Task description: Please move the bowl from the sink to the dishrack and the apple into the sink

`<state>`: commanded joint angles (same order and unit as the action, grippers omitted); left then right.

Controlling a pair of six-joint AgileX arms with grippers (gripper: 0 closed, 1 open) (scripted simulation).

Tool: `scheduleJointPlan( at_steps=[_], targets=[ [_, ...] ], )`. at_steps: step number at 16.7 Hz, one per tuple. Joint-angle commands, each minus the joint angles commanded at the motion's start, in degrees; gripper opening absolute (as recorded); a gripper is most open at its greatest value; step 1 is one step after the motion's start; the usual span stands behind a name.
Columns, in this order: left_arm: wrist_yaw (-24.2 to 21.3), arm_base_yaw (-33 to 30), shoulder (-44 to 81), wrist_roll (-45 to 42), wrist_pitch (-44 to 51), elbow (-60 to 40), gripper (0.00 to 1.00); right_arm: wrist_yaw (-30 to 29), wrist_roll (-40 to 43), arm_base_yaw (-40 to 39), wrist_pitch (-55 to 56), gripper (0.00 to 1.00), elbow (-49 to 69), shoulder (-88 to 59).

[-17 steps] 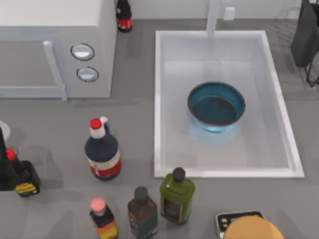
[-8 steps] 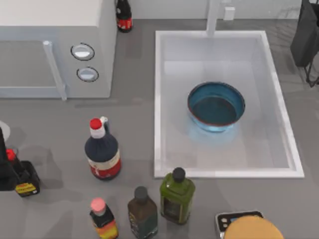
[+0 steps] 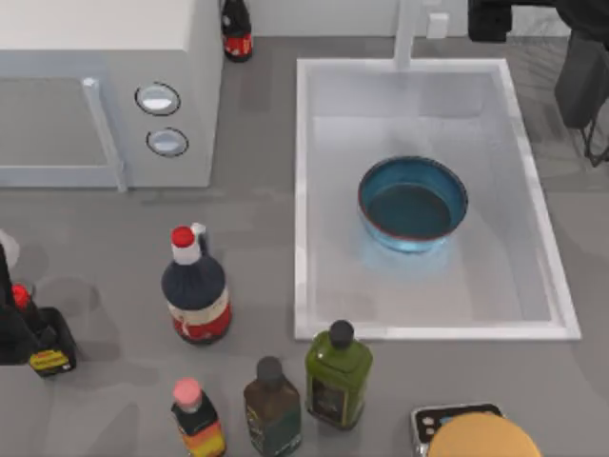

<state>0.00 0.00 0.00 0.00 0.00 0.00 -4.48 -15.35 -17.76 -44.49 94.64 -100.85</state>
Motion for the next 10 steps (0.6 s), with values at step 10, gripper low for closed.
scheduleJointPlan(
  at_steps=[10],
  targets=[
    [0.0,0.0,0.0,0.0,0.0,0.0,1.0,-1.6,-12.9,-10.5,-23.6,1.0,43.5,-45.5]
  ],
)
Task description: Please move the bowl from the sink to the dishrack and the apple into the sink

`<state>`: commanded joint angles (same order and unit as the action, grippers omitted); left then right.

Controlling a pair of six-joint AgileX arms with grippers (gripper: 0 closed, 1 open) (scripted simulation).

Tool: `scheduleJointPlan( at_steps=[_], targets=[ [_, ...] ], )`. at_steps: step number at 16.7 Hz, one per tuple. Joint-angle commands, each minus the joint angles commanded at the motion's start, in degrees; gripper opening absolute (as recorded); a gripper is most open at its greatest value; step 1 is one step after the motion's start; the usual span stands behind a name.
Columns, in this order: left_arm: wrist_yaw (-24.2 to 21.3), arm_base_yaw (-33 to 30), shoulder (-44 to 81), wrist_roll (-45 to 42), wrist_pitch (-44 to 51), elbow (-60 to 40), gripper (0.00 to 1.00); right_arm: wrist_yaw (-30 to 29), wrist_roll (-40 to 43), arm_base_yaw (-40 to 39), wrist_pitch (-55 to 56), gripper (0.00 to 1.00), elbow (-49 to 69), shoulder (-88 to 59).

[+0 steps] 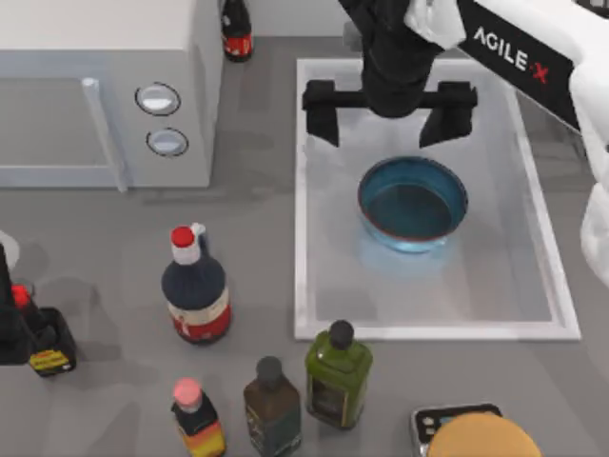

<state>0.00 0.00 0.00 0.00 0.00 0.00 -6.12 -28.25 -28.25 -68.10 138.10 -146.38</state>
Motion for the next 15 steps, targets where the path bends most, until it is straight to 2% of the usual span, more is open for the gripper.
scheduleJointPlan(
  at_steps=[4,10,15],
  targets=[
    [0.0,0.0,0.0,0.0,0.0,0.0,1.0,-0.3,-2.4,-1.5,-3.5,1.0,6.6,-6.6],
    [0.0,0.0,0.0,0.0,0.0,0.0,1.0,-0.3,-2.5,-1.3,-3.7,1.0,6.9,-7.2],
    [0.0,0.0,0.0,0.0,0.0,0.0,1.0,-0.3,-2.1,-1.1,1.5,1.0,6.5,-11.7]
  ],
)
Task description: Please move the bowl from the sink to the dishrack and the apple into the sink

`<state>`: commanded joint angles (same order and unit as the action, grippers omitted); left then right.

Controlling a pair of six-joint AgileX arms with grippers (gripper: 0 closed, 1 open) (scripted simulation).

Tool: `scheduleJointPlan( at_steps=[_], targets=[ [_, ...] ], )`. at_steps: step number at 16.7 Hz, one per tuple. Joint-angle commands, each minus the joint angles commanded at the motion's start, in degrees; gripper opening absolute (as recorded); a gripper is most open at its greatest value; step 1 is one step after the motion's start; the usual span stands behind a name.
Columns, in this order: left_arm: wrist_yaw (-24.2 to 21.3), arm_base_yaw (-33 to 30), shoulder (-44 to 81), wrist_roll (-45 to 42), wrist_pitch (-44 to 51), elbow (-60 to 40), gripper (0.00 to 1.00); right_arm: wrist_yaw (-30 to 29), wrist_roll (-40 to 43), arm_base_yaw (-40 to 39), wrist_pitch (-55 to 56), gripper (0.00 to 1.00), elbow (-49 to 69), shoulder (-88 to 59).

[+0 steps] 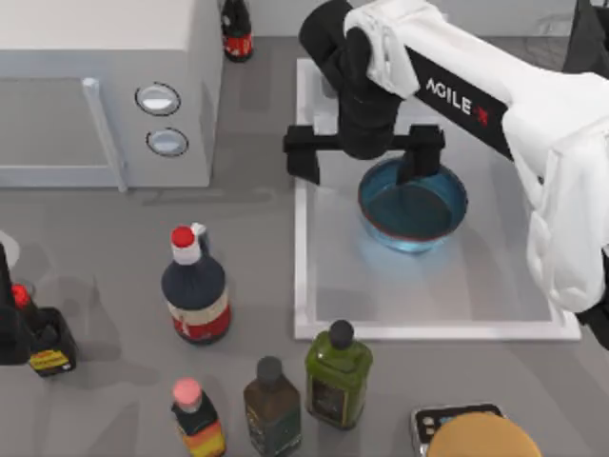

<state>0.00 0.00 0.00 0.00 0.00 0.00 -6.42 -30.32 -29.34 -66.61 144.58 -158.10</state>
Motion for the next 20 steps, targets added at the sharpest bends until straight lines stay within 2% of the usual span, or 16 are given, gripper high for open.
scheduleJointPlan(
  at_steps=[4,8,20],
  targets=[
    [0.0,0.0,0.0,0.0,0.0,0.0,1.0,0.0,0.5,0.5,6.2,1.0,-0.9,-5.3],
    [0.0,0.0,0.0,0.0,0.0,0.0,1.0,0.0,0.5,0.5,6.9,1.0,-1.0,-5.9],
    [0.0,0.0,0.0,0.0,0.0,0.0,1.0,0.0,0.5,0.5,6.9,0.1,-1.0,-5.9]
  ],
)
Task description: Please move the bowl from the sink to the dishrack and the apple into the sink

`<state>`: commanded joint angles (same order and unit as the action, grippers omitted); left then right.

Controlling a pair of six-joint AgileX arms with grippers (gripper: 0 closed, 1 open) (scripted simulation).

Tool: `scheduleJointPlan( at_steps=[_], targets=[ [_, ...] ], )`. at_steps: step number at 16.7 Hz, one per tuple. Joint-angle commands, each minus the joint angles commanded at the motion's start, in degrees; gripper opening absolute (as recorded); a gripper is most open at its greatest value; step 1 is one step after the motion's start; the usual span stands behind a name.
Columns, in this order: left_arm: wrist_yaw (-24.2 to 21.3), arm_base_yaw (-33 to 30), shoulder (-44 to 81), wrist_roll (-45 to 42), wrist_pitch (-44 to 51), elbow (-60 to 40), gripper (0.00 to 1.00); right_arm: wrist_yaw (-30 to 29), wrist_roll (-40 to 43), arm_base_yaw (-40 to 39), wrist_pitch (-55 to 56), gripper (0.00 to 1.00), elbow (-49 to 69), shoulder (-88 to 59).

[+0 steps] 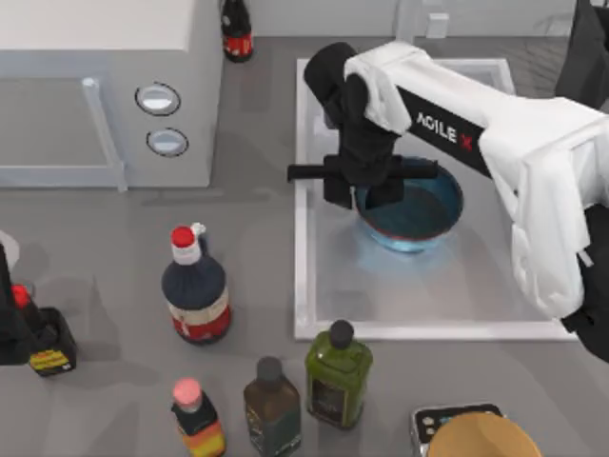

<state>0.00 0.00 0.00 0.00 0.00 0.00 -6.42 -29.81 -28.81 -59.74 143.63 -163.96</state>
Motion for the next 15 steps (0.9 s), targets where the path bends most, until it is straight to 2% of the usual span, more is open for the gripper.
scheduleJointPlan(
  at_steps=[1,2,11,15],
  targets=[
    [0.0,0.0,0.0,0.0,0.0,0.0,1.0,0.0,0.0,0.0,0.0,0.02,0.0,0.0],
    [0.0,0.0,0.0,0.0,0.0,0.0,1.0,0.0,0.0,0.0,0.0,0.0,0.0,0.0],
    [0.0,0.0,0.0,0.0,0.0,0.0,1.0,-0.1,-0.1,0.1,-0.1,0.0,-0.3,0.5],
    [0.0,0.0,0.0,0.0,0.0,0.0,1.0,-0.5,-4.1,-3.7,-4.5,0.0,-5.8,6.4]
  ],
)
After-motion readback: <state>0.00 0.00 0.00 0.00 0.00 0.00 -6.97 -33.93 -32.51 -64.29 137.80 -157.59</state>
